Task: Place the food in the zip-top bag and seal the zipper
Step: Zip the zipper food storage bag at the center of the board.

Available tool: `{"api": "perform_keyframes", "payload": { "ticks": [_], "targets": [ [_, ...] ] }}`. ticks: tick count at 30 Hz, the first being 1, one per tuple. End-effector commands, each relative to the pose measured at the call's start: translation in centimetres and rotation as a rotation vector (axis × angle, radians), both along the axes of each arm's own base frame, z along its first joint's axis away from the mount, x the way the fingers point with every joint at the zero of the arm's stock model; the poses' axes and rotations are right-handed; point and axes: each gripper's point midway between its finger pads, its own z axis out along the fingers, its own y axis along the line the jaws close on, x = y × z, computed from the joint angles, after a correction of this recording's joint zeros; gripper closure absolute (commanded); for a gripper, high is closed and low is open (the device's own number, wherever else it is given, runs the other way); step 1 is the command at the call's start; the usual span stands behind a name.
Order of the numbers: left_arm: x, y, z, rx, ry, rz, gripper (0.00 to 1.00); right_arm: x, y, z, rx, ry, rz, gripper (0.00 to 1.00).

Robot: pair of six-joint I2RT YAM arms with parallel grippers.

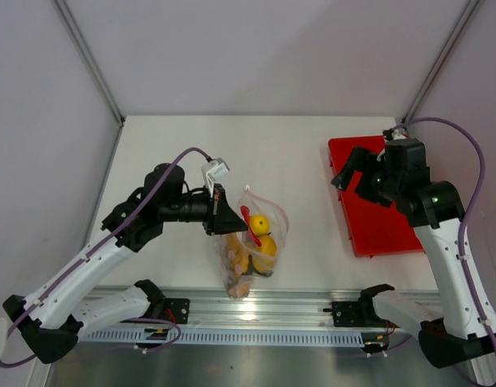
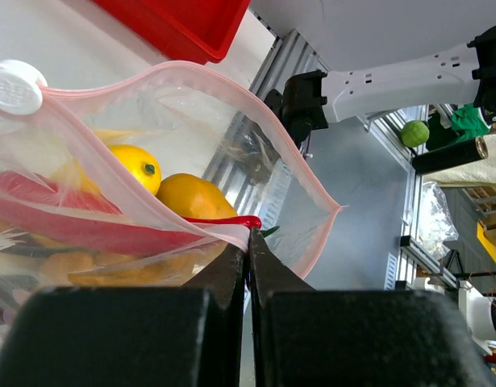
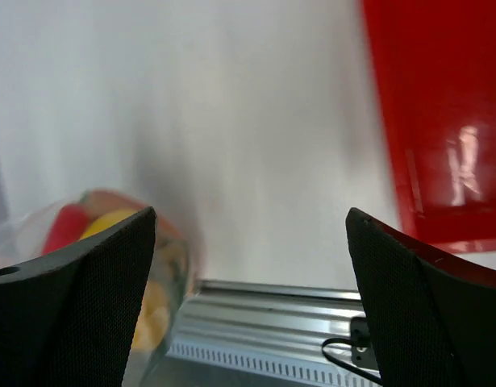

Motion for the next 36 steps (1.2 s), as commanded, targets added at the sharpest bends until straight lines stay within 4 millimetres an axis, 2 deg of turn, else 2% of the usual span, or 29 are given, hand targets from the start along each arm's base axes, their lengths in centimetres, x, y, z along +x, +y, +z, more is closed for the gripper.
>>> {"api": "perform_keyframes", "payload": {
  "ticks": [1, 2, 5, 6, 9, 12, 16, 19, 21, 26, 33, 36],
  "targets": [
    [-0.2, -0.4, 1.6, -0.086, -0.045, -0.023, 0.99, 1.5, -6.2, -3.5, -0.139, 0.052, -0.242, 0.00],
    [-0.7, -0.4, 1.5, -0.100, -0.038, -0.042, 0.99, 1.7, -7.9, -5.7, -0.144, 0.117, -0.315, 0.01],
    [-1.0, -0.4, 1.3, -0.124, -0.030, -0.047, 0.99, 2.3, -10.0, -8.8, -0.135, 0.198, -0.403, 0.01],
    [-1.2, -0.4, 1.4, -0.133, -0.021, -0.048, 0.99, 2.5, -11.4, -10.4, -0.127, 0.223, -0.455, 0.02],
    [-1.7, -0.2, 1.1, -0.147, -0.010, -0.055, 1.00, 2.3, -13.5, -13.0, -0.119, 0.281, -0.548, 0.03],
    [-2.3, 0.1, 0.7, -0.152, 0.003, -0.061, 0.99, 2.0, -14.4, -14.8, -0.109, 0.322, -0.589, 0.04],
    [-2.9, 0.4, 0.3, -0.146, 0.018, -0.073, 0.99, 0.7, -14.5, -18.5, -0.127, 0.426, -0.595, 0.04],
    [-3.3, 0.8, 0.2, -0.142, 0.028, -0.070, 0.99, 0.0, -14.1, -20.3, -0.117, 0.483, -0.591, 0.04],
    [-3.6, 1.1, 0.2, -0.140, 0.035, -0.062, 0.99, -0.2, -14.0, -20.8, -0.110, 0.495, -0.593, 0.05],
    [-4.5, 2.0, 0.7, -0.148, 0.045, -0.041, 0.99, 0.0, -14.0, -20.2, -0.088, 0.472, -0.631, 0.05],
    [-5.2, 2.9, 1.1, -0.151, 0.041, -0.015, 0.99, 0.6, -11.2, -20.6, 0.073, 0.459, -0.578, 0.05],
    [-5.0, 3.2, 1.4, -0.157, 0.028, 0.008, 0.99, 0.7, -10.4, -20.3, 0.089, 0.458, -0.526, 0.06]
  ]
}}
